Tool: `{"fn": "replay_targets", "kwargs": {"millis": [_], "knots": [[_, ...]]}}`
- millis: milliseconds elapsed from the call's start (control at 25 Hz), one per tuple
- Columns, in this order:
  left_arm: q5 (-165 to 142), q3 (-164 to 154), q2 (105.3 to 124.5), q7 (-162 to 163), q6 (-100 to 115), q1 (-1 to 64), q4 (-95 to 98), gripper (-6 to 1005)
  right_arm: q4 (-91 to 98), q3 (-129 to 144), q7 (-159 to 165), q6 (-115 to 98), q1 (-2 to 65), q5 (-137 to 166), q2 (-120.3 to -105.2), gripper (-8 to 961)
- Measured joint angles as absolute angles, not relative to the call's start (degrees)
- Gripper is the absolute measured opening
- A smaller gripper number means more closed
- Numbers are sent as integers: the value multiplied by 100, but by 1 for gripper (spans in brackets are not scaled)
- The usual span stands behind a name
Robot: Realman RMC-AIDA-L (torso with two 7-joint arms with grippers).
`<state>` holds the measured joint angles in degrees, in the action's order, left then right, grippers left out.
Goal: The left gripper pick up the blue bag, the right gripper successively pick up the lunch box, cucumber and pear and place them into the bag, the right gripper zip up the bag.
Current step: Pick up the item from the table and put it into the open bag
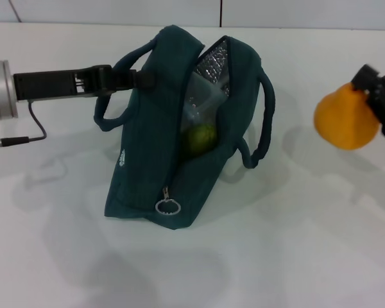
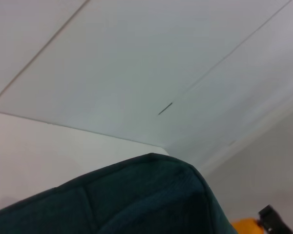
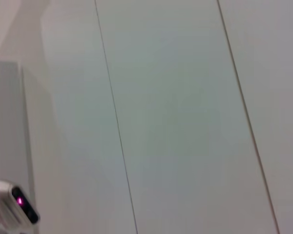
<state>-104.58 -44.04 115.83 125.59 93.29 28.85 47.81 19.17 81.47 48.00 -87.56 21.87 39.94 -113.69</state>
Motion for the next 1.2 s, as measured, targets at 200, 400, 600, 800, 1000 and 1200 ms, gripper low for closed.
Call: {"fn": "replay_targets", "kwargs": {"millis": [200,400,600,800,1000,1200], "knots": [[-10433,-4406,11601,12690,9527,2959,4781,56,1980,8015,5042,-9183,2236,3987,-11246,40],[-10173,-4415,11609,12859,9742,3008,4799,56,2426,8005,5340,-9512,2385,4028,-11251,43],[-9971,-4397,11594,12970,9770,3018,4803,56,2701,8037,5543,-9530,2674,4301,-11372,46],[-9937,-4390,11578,12995,9764,3025,4790,57,2676,8061,5677,-9284,3144,4846,-11540,49],[-9965,-4413,11592,12998,9751,3080,4790,57,2670,8492,5732,-8724,3469,4970,-11593,52],[-9978,-4413,11598,12989,9748,3083,4790,57,2693,8904,5736,-8341,3681,4953,-11615,55]]}}
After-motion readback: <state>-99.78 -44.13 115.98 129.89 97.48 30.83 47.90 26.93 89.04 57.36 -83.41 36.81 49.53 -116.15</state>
